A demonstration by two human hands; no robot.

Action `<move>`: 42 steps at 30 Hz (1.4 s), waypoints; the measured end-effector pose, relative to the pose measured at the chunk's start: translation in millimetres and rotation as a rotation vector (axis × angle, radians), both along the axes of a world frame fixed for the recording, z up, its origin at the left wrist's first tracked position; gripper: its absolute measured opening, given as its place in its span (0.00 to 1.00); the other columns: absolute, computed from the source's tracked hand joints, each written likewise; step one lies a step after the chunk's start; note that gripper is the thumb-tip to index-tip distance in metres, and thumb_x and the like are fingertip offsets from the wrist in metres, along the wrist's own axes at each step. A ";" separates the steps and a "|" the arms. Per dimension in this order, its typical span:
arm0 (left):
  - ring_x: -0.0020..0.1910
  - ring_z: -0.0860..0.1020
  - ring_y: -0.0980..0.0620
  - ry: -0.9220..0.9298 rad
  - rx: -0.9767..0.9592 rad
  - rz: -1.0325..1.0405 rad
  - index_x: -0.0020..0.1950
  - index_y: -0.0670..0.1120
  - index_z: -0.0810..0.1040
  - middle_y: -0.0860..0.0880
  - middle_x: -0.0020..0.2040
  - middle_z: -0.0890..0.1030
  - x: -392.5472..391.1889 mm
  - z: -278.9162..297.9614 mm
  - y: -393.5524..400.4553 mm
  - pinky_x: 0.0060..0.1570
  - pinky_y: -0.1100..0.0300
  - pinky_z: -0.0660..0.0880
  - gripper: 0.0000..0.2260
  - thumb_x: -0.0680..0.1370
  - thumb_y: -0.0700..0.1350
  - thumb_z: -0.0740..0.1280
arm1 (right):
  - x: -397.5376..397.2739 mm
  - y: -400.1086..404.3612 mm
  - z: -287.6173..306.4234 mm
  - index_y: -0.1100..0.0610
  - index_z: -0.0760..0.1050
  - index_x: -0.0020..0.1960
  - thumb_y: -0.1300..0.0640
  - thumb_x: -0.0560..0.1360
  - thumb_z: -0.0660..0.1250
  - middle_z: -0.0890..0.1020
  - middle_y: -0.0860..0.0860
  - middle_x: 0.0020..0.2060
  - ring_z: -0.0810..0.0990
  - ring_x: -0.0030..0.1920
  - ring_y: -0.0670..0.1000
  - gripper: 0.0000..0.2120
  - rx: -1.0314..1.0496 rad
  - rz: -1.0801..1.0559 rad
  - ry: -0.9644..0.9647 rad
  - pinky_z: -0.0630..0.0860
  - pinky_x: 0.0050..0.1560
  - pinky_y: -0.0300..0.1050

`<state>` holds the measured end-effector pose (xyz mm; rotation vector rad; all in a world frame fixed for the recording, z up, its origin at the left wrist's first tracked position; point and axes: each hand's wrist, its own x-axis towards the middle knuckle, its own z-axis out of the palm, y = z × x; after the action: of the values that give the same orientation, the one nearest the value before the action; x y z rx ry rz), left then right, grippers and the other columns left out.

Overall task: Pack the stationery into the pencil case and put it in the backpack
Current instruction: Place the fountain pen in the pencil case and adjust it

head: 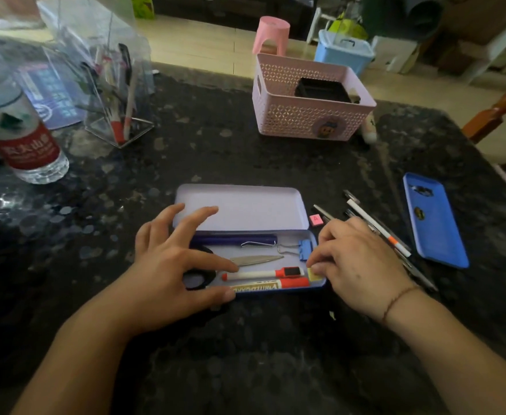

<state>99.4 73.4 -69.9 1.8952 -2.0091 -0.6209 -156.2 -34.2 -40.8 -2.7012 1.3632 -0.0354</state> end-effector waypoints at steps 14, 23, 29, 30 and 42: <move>0.75 0.35 0.56 0.007 0.030 0.025 0.60 0.77 0.66 0.67 0.75 0.47 4.2 -12.4 -1.1 0.73 0.43 0.43 0.27 0.61 0.77 0.57 | -1.2 10.6 7.0 0.44 0.76 0.59 0.50 0.75 0.57 0.67 0.43 0.42 0.61 0.44 0.46 0.16 0.099 0.159 0.239 0.61 0.41 0.44; 0.75 0.38 0.56 0.015 0.040 0.003 0.59 0.79 0.66 0.68 0.75 0.46 4.0 -12.9 -2.0 0.73 0.42 0.45 0.24 0.63 0.76 0.57 | -16.0 4.4 1.5 0.40 0.71 0.63 0.50 0.75 0.58 0.67 0.41 0.43 0.60 0.43 0.42 0.17 0.099 0.158 0.186 0.62 0.40 0.39; 0.76 0.42 0.54 0.006 -0.046 0.001 0.61 0.77 0.67 0.64 0.76 0.51 -3.9 -7.0 -3.0 0.73 0.43 0.46 0.24 0.65 0.76 0.56 | -22.6 -47.0 0.3 0.42 0.76 0.56 0.51 0.74 0.66 0.75 0.40 0.44 0.73 0.49 0.43 0.12 -0.064 -0.165 -0.090 0.73 0.48 0.42; 0.76 0.43 0.53 0.014 -0.070 0.000 0.61 0.76 0.68 0.64 0.76 0.52 -6.0 -5.8 -3.3 0.73 0.42 0.46 0.24 0.66 0.76 0.56 | -19.1 -54.8 -3.0 0.43 0.75 0.59 0.50 0.74 0.66 0.75 0.41 0.46 0.72 0.51 0.45 0.14 -0.066 -0.142 -0.041 0.73 0.49 0.43; 0.76 0.48 0.52 -0.134 -0.057 -0.044 0.60 0.72 0.72 0.61 0.76 0.55 -23.3 1.7 -6.5 0.72 0.39 0.47 0.24 0.70 0.74 0.48 | -7.0 -49.7 12.3 0.45 0.78 0.50 0.46 0.74 0.63 0.75 0.42 0.49 0.68 0.49 0.45 0.08 -0.145 0.064 -0.121 0.71 0.43 0.41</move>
<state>76.1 66.9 -68.1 1.9106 -2.1316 -0.4531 -163.2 -83.9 -28.5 -2.8053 1.2860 -0.2981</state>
